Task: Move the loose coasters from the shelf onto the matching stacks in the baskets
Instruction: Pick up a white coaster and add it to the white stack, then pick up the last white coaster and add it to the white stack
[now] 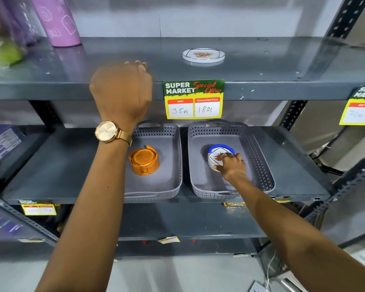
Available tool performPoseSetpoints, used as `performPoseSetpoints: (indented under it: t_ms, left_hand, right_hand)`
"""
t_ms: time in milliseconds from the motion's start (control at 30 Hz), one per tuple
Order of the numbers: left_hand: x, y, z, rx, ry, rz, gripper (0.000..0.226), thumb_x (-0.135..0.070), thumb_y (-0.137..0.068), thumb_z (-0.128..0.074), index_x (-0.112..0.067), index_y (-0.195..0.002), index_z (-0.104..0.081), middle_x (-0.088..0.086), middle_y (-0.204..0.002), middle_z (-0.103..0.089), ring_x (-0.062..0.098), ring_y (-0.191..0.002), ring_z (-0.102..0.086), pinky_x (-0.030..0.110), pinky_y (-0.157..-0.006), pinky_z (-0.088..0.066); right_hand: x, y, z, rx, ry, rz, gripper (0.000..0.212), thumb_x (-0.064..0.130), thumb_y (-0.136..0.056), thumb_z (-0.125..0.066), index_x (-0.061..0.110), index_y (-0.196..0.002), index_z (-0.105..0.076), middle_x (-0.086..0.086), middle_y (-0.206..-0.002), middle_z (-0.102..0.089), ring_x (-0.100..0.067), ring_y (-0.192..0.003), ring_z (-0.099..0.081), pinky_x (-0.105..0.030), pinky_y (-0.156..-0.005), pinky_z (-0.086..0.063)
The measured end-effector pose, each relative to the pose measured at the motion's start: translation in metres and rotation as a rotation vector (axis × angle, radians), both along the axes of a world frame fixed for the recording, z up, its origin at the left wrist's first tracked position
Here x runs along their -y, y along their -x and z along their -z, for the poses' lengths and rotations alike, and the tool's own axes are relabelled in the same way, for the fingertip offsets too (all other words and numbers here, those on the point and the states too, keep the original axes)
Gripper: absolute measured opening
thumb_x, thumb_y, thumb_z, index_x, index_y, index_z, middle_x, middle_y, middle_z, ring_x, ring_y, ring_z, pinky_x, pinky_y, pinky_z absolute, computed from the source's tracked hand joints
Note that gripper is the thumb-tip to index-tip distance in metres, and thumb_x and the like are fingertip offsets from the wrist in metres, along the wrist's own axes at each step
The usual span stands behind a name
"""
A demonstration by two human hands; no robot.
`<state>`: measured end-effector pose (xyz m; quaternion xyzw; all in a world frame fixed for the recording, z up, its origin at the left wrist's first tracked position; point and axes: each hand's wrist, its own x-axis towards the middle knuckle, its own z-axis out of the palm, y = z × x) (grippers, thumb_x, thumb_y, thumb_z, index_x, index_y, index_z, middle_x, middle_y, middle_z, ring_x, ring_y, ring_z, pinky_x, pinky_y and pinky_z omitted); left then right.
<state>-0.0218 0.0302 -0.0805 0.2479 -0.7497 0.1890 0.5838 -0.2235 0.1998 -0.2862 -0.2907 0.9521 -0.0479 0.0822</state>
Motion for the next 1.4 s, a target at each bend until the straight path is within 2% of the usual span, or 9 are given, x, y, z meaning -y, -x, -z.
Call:
performPoseSetpoints:
  t_ms: [167, 400, 567, 667, 800, 1033, 1167, 1267, 1400]
  left_hand:
    - [0.0, 0.0, 0.0, 0.002, -0.001, 0.02, 0.038, -0.019, -0.091, -0.051, -0.011, -0.055, -0.06, 0.008, -0.049, -0.057, 0.029, -0.047, -0.049, 0.03, -0.052, -0.029]
    - [0.001, -0.001, 0.0, 0.01, 0.001, 0.034, 0.036, -0.018, -0.09, -0.05, -0.011, -0.057, -0.062, 0.009, -0.05, -0.057, 0.029, -0.047, -0.049, 0.031, -0.052, -0.031]
    - [-0.002, -0.002, -0.002, 0.026, 0.014, 0.018, 0.034, -0.016, -0.088, -0.054, -0.009, -0.055, -0.059, 0.01, -0.048, -0.055, 0.029, -0.045, -0.048, 0.029, -0.051, -0.03]
    - [-0.002, -0.003, -0.002, 0.036, 0.004, 0.04, 0.035, -0.016, -0.089, -0.053, -0.009, -0.055, -0.059, 0.01, -0.048, -0.056, 0.029, -0.046, -0.05, 0.031, -0.051, -0.032]
    - [-0.005, -0.006, -0.005, 0.073, -0.011, 0.033, 0.039, -0.017, -0.092, -0.049, -0.009, -0.055, -0.06, 0.01, -0.048, -0.057, 0.029, -0.046, -0.051, 0.032, -0.052, -0.034]
    - [-0.009, -0.01, -0.009, 0.173, -0.083, 0.01, 0.041, -0.02, -0.094, -0.044, -0.008, -0.058, -0.058, 0.011, -0.051, -0.056, 0.029, -0.045, -0.05, 0.033, -0.051, -0.035]
    - [-0.011, -0.014, -0.011, 0.192, -0.102, 0.038, 0.037, -0.017, -0.091, -0.049, -0.01, -0.055, -0.056, 0.01, -0.049, -0.055, 0.028, -0.042, -0.051, 0.031, -0.049, -0.038]
    - [-0.011, -0.016, -0.013, 0.183, -0.109, 0.064, 0.038, -0.019, -0.089, -0.046, -0.011, -0.054, -0.057, 0.009, -0.048, -0.056, 0.028, -0.042, -0.053, 0.03, -0.049, -0.04]
    - [-0.011, -0.016, -0.012, 0.172, -0.099, 0.075, 0.042, -0.022, -0.089, -0.038, -0.01, -0.056, -0.061, 0.008, -0.05, -0.059, 0.026, -0.044, -0.056, 0.029, -0.048, -0.042]
  right_hand:
    - [0.003, 0.005, -0.001, 0.005, -0.043, -0.02, 0.048, 0.04, -0.094, -0.051, 0.012, -0.133, -0.053, -0.007, -0.148, -0.041, -0.032, -0.137, -0.028, -0.043, -0.106, -0.036]
    - [-0.002, -0.006, -0.013, -0.023, -0.006, -0.038, 0.048, 0.039, -0.094, -0.052, 0.01, -0.133, -0.051, -0.011, -0.15, -0.037, -0.035, -0.134, -0.029, -0.041, -0.104, -0.035]
    - [-0.013, -0.048, -0.039, -0.183, 0.16, -0.158, 0.066, 0.043, -0.095, -0.047, 0.017, -0.151, -0.024, -0.013, -0.157, -0.026, -0.036, -0.138, -0.027, -0.041, -0.11, -0.029]
    - [-0.023, -0.083, -0.061, -0.253, 0.305, -0.21, 0.062, 0.043, -0.095, -0.045, 0.014, -0.149, -0.031, -0.015, -0.152, -0.036, -0.037, -0.139, -0.03, -0.044, -0.114, -0.028]
    - [-0.04, -0.137, -0.096, -0.396, 0.575, -0.286, 0.049, 0.034, -0.097, -0.037, 0.012, -0.14, -0.047, -0.011, -0.13, -0.058, -0.034, -0.132, -0.041, -0.043, -0.11, -0.037]
    - [-0.059, -0.189, -0.181, -0.611, 0.875, -0.449, 0.037, 0.026, -0.099, -0.043, 0.011, -0.129, -0.058, -0.008, -0.119, -0.062, -0.024, -0.124, -0.044, -0.032, -0.11, -0.034]
    - [-0.044, -0.165, -0.239, -0.583, 1.042, -0.463, 0.036, 0.03, -0.097, -0.045, 0.01, -0.121, -0.062, -0.008, -0.118, -0.063, -0.026, -0.115, -0.05, -0.027, -0.102, -0.034]
    - [-0.019, -0.126, -0.269, -0.494, 0.923, -0.413, 0.047, 0.041, -0.092, -0.045, 0.009, -0.124, -0.059, -0.01, -0.122, -0.061, -0.031, -0.118, -0.05, -0.03, -0.099, -0.034]
    - [0.018, -0.081, -0.29, -0.237, 0.618, -0.309, 0.071, 0.048, -0.084, -0.062, 0.004, -0.136, -0.045, -0.019, -0.14, -0.05, -0.036, -0.133, -0.04, -0.039, -0.106, -0.035]
